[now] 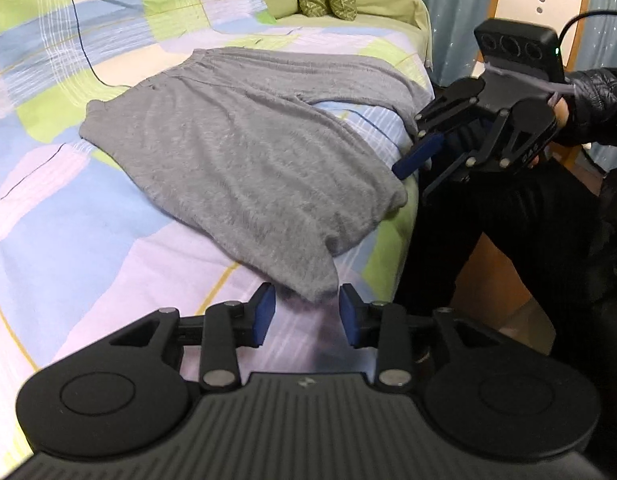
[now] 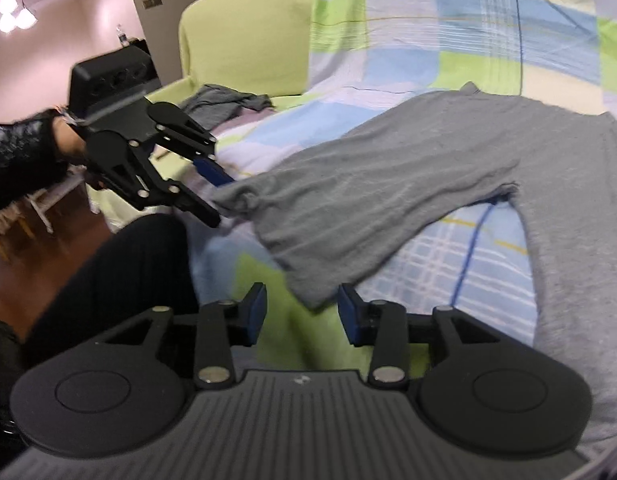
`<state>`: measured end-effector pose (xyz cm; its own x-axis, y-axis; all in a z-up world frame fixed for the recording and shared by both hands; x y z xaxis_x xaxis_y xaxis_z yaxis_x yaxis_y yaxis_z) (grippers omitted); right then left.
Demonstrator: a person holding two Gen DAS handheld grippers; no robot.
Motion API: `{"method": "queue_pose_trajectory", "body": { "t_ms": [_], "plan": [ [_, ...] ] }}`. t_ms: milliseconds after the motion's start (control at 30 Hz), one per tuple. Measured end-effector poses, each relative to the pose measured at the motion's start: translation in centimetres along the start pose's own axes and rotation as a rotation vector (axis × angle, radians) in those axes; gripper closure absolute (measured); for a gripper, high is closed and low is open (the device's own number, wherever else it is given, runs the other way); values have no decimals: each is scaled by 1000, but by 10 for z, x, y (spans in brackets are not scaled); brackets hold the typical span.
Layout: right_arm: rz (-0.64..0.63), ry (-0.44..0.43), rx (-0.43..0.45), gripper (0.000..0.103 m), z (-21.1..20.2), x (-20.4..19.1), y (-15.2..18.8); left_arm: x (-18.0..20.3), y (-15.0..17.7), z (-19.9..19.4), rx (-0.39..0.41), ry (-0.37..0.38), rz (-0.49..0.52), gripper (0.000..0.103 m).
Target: Fold clothes
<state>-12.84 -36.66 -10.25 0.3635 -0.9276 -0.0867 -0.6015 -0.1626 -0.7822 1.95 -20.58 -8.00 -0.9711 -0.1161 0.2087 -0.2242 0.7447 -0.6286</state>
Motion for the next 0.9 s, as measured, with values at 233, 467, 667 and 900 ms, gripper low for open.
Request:
{"method": "queue_pose_trajectory", "body": {
  "t_ms": [233, 467, 667, 900],
  "plan": [
    [-7, -7, 78, 88, 14, -2, -3, -1, -12, -4, 49, 51, -23, 97],
    [222, -136, 6, 97, -7, 14, -7, -7, -17, -29, 27, 102, -99, 98],
    [260, -175, -122, 98, -18, 16, 5, -6, -4, -21, -25, 101, -115, 98],
    [105, -67, -126, 86, -12, 4, 1, -5, 5, -21, -43, 108, -134, 97]
  ]
}}
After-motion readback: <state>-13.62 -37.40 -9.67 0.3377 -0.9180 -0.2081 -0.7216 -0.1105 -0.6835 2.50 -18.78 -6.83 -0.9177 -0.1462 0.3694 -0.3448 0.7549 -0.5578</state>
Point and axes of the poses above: each gripper's, at about its wrist camera, not at the fingertips, and z roughly the way its jaws point, x to its right, y to its underside, the point moved 8 cm from there along z, roughly the way its jaws point, and after that the axes turned 12 degrees about -z, right-handed, at the moved point
